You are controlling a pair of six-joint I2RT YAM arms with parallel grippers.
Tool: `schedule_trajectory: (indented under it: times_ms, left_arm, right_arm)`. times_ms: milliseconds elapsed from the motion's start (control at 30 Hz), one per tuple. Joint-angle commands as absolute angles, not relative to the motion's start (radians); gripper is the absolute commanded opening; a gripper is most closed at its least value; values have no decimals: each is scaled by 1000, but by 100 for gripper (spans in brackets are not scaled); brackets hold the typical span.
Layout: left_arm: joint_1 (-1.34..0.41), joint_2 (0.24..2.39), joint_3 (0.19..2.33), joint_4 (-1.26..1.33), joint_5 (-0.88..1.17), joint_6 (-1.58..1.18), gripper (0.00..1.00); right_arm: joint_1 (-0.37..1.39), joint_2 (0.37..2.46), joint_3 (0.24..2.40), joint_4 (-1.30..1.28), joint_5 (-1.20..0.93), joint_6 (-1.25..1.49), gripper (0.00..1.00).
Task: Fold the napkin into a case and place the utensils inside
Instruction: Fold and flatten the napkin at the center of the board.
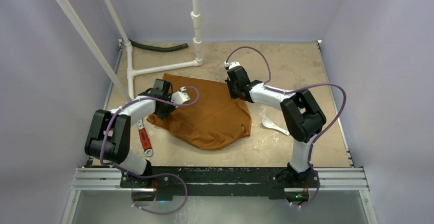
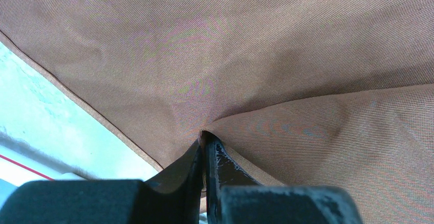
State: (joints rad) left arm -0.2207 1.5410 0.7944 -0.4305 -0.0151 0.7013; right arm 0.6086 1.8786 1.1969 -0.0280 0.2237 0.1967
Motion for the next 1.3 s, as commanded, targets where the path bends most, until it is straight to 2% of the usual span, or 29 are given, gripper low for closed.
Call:
schedule_trajectory:
  times_ms: [0, 33, 167, 233, 367, 467, 633, 733, 867, 1033, 1267]
  left_arm:
    - [-227, 1594, 739, -479, 10, 721, 5]
    - [-227, 1594, 739, -480, 11, 722, 5]
    - [-229, 1600, 736, -483, 14, 724, 5]
    - [-230, 1605, 738, -483, 15, 723, 5]
    - [-231, 1606, 739, -489, 23, 722, 4]
    - [-232, 1608, 739, -494, 25, 724, 5]
    - [-232, 1604, 736, -499, 25, 727, 5]
    - [-232, 1602, 736, -499, 27, 722, 4]
    - [-232, 1603, 761, -525, 53, 701, 4]
    - [-230, 1586, 812, -597, 120, 677, 4]
    - [-226, 1574, 857, -659, 151, 684, 3]
  right_arm:
    - [591, 1904, 1277, -43, 297, 126, 0]
    - [588, 1911, 1282, -42, 308, 117, 2]
    - [564, 1924, 1296, -40, 356, 98, 30]
    - [551, 1932, 1298, -36, 390, 93, 34]
    - [529, 1963, 1309, -34, 503, 69, 35]
    - [519, 1990, 1324, -56, 601, 74, 53]
    - [504, 1961, 1314, -53, 692, 116, 68]
    - [496, 1942, 1321, -72, 778, 144, 70]
    - [495, 1904, 1360, -178, 843, 249, 67]
    - [559, 1667, 1189, -168, 558, 299, 73]
    - [766, 1358, 872, -346, 232, 593, 76]
